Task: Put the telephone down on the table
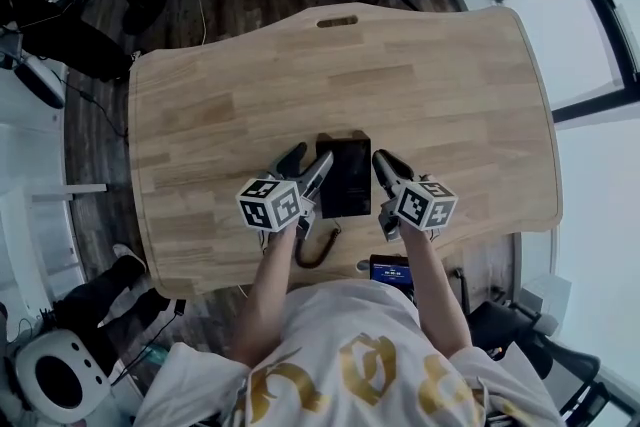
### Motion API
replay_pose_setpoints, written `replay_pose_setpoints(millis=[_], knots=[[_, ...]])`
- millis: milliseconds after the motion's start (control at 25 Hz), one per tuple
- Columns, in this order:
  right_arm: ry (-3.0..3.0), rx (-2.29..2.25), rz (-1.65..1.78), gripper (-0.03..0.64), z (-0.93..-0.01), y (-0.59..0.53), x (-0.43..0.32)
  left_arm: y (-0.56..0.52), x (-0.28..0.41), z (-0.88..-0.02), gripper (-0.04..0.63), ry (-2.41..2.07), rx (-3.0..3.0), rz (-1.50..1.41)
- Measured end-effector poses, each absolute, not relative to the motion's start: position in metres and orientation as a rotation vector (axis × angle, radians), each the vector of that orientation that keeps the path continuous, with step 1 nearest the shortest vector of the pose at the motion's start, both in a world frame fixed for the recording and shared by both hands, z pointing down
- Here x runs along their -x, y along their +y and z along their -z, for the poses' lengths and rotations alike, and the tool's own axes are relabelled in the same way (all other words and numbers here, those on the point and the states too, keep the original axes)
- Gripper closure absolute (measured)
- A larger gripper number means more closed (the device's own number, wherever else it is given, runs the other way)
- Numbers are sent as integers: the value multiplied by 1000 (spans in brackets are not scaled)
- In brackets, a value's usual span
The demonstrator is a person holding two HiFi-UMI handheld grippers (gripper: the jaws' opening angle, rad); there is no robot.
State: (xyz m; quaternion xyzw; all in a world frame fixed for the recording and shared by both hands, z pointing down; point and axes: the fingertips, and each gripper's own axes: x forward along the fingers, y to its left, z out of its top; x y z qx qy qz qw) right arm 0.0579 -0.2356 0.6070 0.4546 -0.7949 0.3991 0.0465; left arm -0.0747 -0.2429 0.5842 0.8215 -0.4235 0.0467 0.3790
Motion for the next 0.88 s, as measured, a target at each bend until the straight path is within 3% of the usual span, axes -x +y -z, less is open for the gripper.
replay_pose_setpoints(millis=[160, 280, 880], knots=[[-2417, -1370, -1162, 594, -600, -230, -55, -242, 75, -567, 513, -1109, -2156, -107], [-2440, -1366, -1089, 597, -586, -224, -55, -240, 74, -554, 555, -1129, -2198, -93], [-2564, -1437, -763, 601, -517, -193, -44, -202, 86, -501, 580, -1224, -2312, -58]])
